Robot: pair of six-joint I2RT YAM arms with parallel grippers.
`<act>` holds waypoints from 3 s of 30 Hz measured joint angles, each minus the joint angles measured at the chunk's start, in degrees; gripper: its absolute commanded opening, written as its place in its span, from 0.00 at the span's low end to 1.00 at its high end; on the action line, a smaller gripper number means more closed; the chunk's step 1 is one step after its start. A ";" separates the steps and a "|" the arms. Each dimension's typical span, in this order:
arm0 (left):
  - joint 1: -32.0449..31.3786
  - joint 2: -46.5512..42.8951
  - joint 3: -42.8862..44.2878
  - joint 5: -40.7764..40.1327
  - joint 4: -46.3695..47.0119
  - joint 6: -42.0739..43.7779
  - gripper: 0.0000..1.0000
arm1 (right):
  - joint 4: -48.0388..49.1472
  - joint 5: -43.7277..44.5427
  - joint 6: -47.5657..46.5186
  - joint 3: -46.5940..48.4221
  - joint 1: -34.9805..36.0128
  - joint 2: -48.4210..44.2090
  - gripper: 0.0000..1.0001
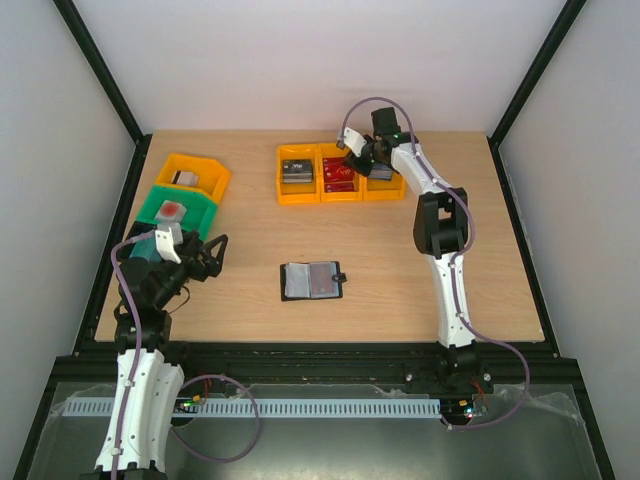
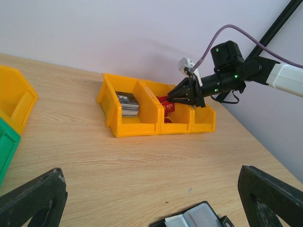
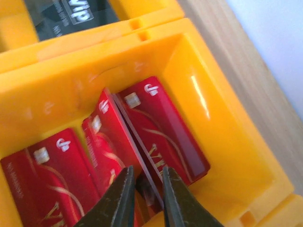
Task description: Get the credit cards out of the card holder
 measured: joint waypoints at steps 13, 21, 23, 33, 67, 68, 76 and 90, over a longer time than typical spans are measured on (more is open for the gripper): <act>0.00 -0.39 0.00 0.00 0.02 0.02 1.00 | 11.80 8.13 4.33 -6.25 2.49 -1.46 0.33; 0.02 -1.44 0.00 -0.04 0.17 -0.07 1.00 | 17.42 11.85 18.27 -10.21 3.80 -12.96 0.41; 0.02 -1.79 0.00 -0.44 0.28 -0.48 0.99 | 19.28 13.84 24.59 -12.28 4.57 -18.84 0.41; 0.00 -2.54 0.00 -4.87 0.15 -12.28 0.99 | 28.94 21.81 59.56 -37.86 12.81 -45.31 0.45; -27.96 32.92 -10.12 -12.28 12.48 -31.89 0.99 | 17.07 23.12 74.62 -73.85 35.47 -43.04 0.77; -28.46 33.46 -10.25 -12.50 13.53 -32.20 0.99 | 17.75 22.58 74.25 -73.42 35.47 -42.49 0.77; -29.94 36.65 -10.88 -13.33 19.17 -34.14 0.91 | 21.05 19.19 73.50 -70.20 37.24 -39.32 0.77; -30.80 40.00 -12.15 -16.24 22.14 -36.00 0.31 | 22.38 15.96 72.52 -69.22 40.22 -38.32 0.77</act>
